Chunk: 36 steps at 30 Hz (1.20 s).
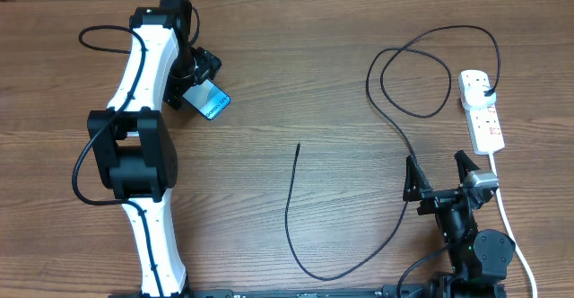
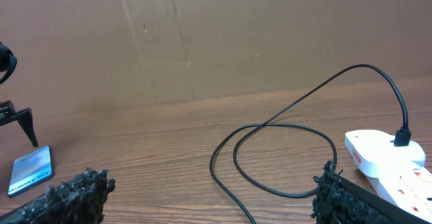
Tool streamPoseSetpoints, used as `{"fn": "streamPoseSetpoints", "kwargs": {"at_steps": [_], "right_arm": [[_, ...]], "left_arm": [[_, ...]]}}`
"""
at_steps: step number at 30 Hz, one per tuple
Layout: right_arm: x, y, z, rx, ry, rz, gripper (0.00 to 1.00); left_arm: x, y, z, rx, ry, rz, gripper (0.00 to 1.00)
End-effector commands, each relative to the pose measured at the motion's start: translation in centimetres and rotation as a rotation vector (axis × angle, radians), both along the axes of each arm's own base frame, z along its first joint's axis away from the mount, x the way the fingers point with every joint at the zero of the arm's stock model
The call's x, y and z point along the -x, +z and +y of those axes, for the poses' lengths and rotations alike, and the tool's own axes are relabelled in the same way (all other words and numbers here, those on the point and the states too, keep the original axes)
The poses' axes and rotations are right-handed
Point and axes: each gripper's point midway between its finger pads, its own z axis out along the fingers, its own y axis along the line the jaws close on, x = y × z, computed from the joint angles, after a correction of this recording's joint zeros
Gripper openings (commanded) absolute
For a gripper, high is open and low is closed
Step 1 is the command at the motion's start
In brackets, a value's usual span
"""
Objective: Plug charger to phone and switch on socket
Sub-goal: 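Lower the left gripper onto the phone and align fingers with its sides, then close the left gripper on the phone's long edges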
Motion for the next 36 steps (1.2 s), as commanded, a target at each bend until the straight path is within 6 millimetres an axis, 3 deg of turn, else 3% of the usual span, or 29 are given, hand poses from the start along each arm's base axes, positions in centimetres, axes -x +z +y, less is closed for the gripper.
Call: {"fn": "streamPoseSetpoints", "kwargs": {"at_steps": [1, 21, 36], "right_arm": [[0.0, -0.2, 0.0, 0.004, -0.005, -0.005, 1.00], [0.0, -0.2, 0.0, 0.004, -0.005, -0.005, 1.00], [0.0, -0.2, 0.0, 0.004, -0.005, -0.006, 1.00]], "left_arm": [[-0.7, 0.6, 0.2, -0.029, 0.034, -0.028, 1.00], [-2.0, -4.1, 0.0, -0.023, 0.006, -0.006, 1.00], [-3.9, -4.4, -0.1, -0.028, -0.063, -0.078, 1.00]]}}
